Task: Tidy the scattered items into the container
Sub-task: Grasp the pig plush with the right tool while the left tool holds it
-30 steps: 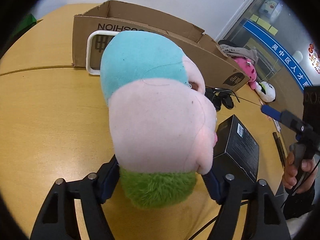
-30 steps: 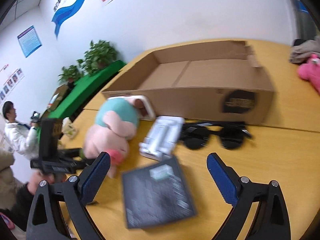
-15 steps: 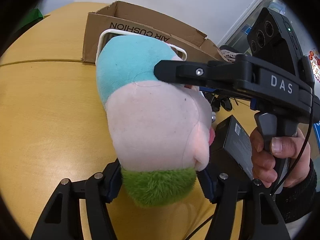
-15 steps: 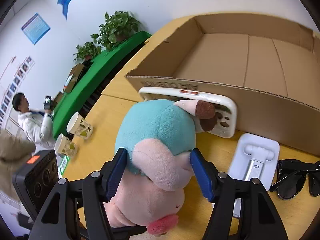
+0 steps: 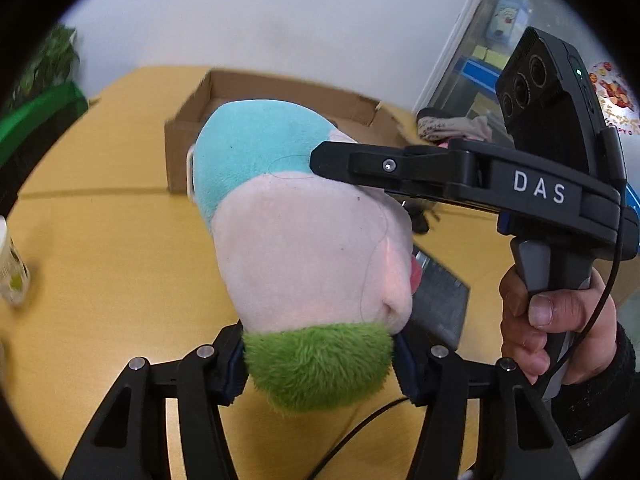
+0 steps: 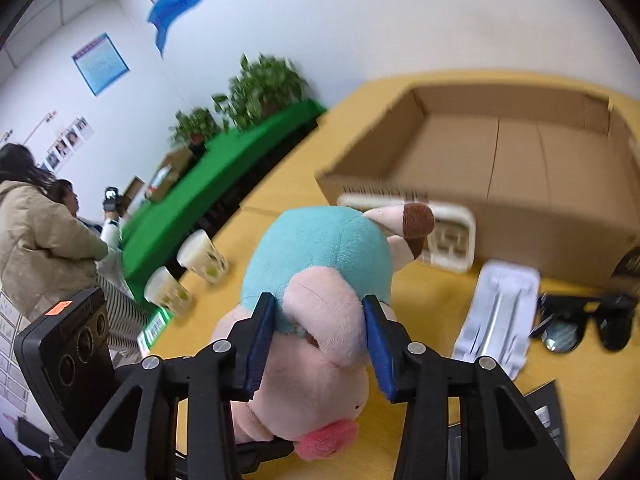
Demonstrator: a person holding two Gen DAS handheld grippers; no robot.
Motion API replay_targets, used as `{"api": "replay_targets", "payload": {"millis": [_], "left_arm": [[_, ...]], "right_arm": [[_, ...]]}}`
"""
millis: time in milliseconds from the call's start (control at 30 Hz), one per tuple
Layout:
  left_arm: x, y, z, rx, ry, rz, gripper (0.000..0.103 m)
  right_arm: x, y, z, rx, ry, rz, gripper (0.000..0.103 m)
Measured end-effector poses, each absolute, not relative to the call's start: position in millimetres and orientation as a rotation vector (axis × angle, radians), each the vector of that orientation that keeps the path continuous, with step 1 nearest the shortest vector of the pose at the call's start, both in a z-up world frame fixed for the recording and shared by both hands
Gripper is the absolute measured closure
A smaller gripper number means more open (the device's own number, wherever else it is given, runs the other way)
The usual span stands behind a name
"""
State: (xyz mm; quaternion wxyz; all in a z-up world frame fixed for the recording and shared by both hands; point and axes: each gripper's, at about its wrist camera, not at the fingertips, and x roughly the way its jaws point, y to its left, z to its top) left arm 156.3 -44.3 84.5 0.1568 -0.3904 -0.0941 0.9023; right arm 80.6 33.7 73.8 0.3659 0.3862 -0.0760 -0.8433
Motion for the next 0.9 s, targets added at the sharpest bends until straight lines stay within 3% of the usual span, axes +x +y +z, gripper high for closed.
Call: {"api": "replay_targets", "payload": {"millis": [567, 900], "left_arm": [[59, -40, 276, -0.668, -0.003, 2.646, 0.045], [-12, -58, 331, -0.629, 0.023, 2.655, 0.045]], "right_arm": [[34, 68, 280, 0.528, -0.141, -2.349, 0.057], [-44, 45, 360, 0.440, -0.109, -2.364, 0.058]]}}
